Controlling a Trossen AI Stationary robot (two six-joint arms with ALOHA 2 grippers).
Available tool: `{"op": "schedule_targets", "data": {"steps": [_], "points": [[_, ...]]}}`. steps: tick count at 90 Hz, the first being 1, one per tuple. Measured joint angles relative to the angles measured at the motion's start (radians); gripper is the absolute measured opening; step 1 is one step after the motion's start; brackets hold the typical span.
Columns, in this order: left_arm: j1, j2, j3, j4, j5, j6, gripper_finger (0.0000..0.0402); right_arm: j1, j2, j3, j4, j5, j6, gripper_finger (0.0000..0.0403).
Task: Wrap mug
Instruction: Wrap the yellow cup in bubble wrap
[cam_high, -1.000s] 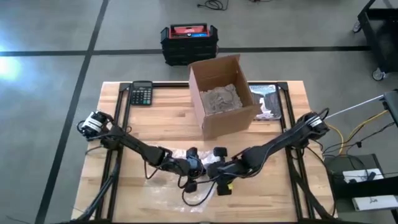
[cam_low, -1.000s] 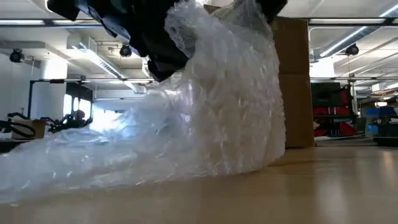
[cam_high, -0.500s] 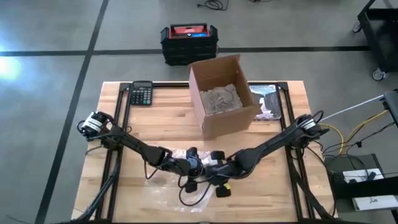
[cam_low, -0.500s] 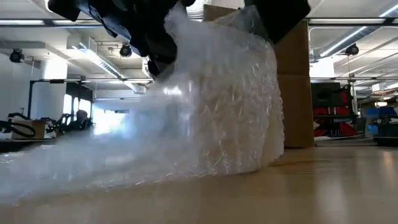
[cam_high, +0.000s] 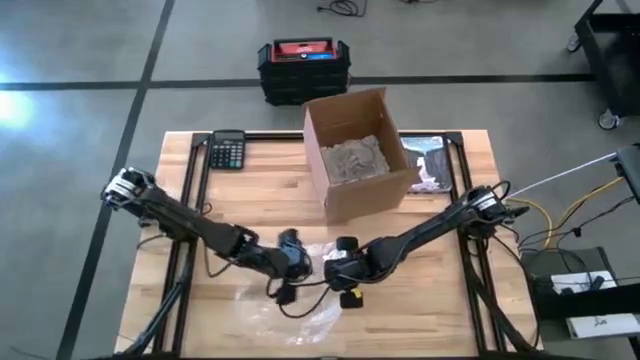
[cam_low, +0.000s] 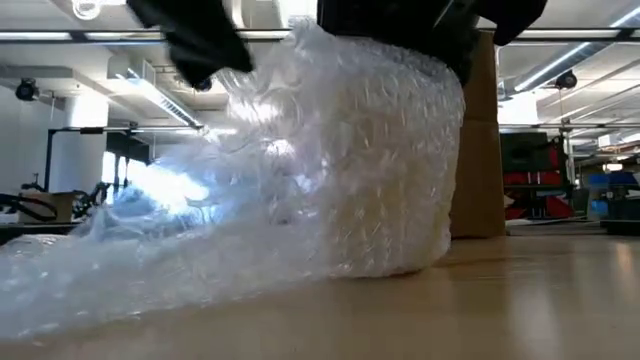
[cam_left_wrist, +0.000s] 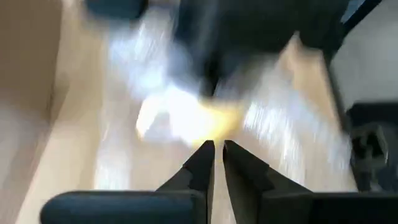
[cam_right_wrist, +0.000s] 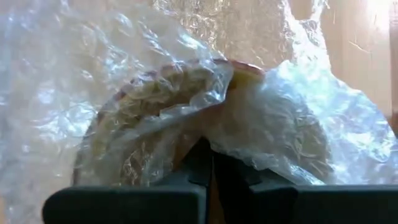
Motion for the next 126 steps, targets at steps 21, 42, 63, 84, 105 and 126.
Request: {"op": "schedule_targets", "data": {"steps": [21,42,63,84,105,126], "points": [[-0.106,-0.056,-0.059,-0.397,0.064,-0.428,0.0038,0.000,0.000,-0.001,0.012,0.000,-0.009,0.0002],[-0.210,-0.047,-0.176,-0.389,0.116,-0.737,0.0149,-0.001,0.000,-0.001,0.018,0.000,-0.012,0.0002],[-0.276,0.007,-0.335,-0.118,0.195,-0.866,0.0234,-0.001,0.000,-0.001,0.020,0.000,-0.020,0.0002],[-0.277,0.028,-0.381,-0.017,0.143,-0.868,0.0132,-0.003,0.000,-0.001,0.024,0.001,-0.022,0.0002],[-0.268,-0.015,-0.246,0.003,-0.126,-0.670,0.0017,-0.003,-0.001,-0.001,0.027,0.001,-0.018,0.0002],[-0.210,-0.031,-0.071,0.009,-0.379,-0.291,0.0005,-0.005,-0.001,-0.001,0.031,0.001,-0.017,0.0002]]}}
